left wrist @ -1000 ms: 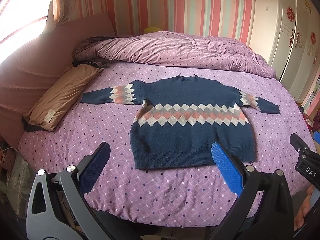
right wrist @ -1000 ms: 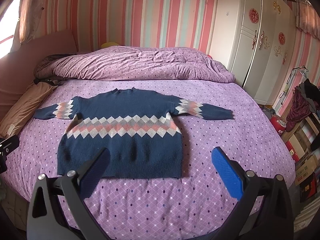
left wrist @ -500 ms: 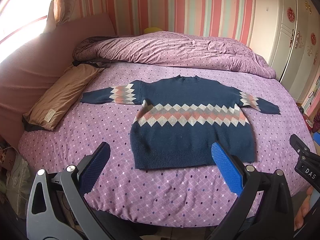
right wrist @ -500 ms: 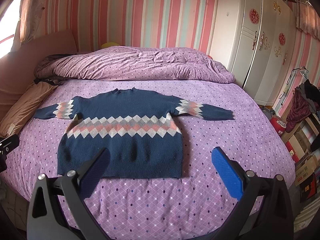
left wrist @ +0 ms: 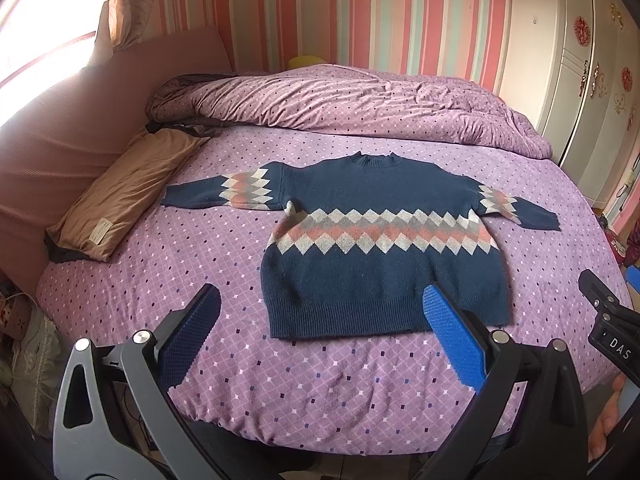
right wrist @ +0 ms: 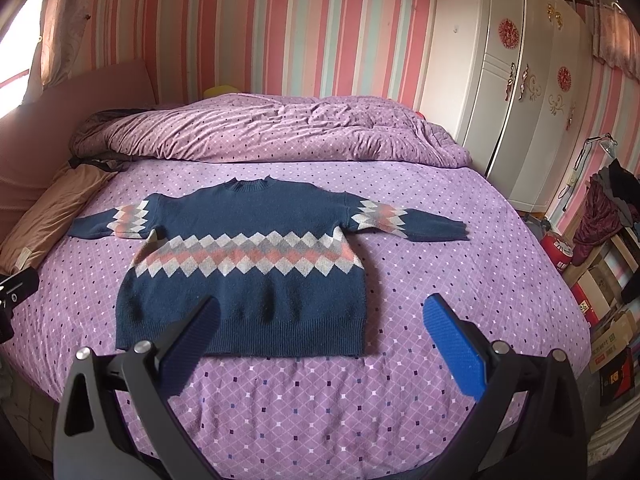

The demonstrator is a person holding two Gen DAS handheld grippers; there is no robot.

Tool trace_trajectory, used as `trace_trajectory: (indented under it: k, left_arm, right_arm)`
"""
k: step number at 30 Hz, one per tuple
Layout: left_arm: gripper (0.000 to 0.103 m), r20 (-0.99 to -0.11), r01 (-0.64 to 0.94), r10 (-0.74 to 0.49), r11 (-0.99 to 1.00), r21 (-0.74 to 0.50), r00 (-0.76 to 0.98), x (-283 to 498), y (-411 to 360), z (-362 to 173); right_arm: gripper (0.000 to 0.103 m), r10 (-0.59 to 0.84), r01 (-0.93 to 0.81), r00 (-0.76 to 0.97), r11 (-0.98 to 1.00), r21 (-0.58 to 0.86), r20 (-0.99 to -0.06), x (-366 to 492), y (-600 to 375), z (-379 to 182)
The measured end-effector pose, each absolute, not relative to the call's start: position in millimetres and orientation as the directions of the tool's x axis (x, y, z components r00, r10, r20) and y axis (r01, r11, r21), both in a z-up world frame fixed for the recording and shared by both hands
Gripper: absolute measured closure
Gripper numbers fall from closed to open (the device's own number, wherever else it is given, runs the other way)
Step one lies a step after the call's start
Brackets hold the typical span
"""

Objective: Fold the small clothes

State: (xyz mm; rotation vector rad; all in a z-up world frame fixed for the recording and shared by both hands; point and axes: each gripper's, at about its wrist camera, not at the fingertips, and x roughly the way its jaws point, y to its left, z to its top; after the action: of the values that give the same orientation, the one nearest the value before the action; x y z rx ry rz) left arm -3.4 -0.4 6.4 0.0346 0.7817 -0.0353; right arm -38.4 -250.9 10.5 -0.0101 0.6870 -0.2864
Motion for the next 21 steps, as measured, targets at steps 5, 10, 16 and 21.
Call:
trace_trajectory:
  k: [5,10,16,21]
  left_arm:
    - [0.003,-0.704,0.044,-0.018,0.999,0.018,0.71,-3.7,-0.3,6.5]
    - [0.003,-0.701,0.042,-0.02,0.999,0.014,0.713,-4.1,1.0,8.9]
    - [0.003,-0.697,0.039,-0.019,0.999,0.013,0.717,-6.7,3.7,11.4]
    - [0.003,-0.697,0.04,-0.02,0.999,0.013,0.717,-7.4,3.3,10.2]
  right_arm:
    - [0.001,-0.262,0.255,0.736,0.961,-0.103,-0.624,-38.7,-251.6,13.2]
    - [0.001,-0.262,0.253,0.739,0.962,-0.105,-0.621,-37.5,-246.7,10.3]
    - [0.001,-0.261,0.251,0.74,0.962,-0.106,-0.62,-36.9,-245.1,12.6]
    - [0.001,-0.262,0.251,0.741,0.962,-0.107,-0.618,-37.0,-243.6,13.5]
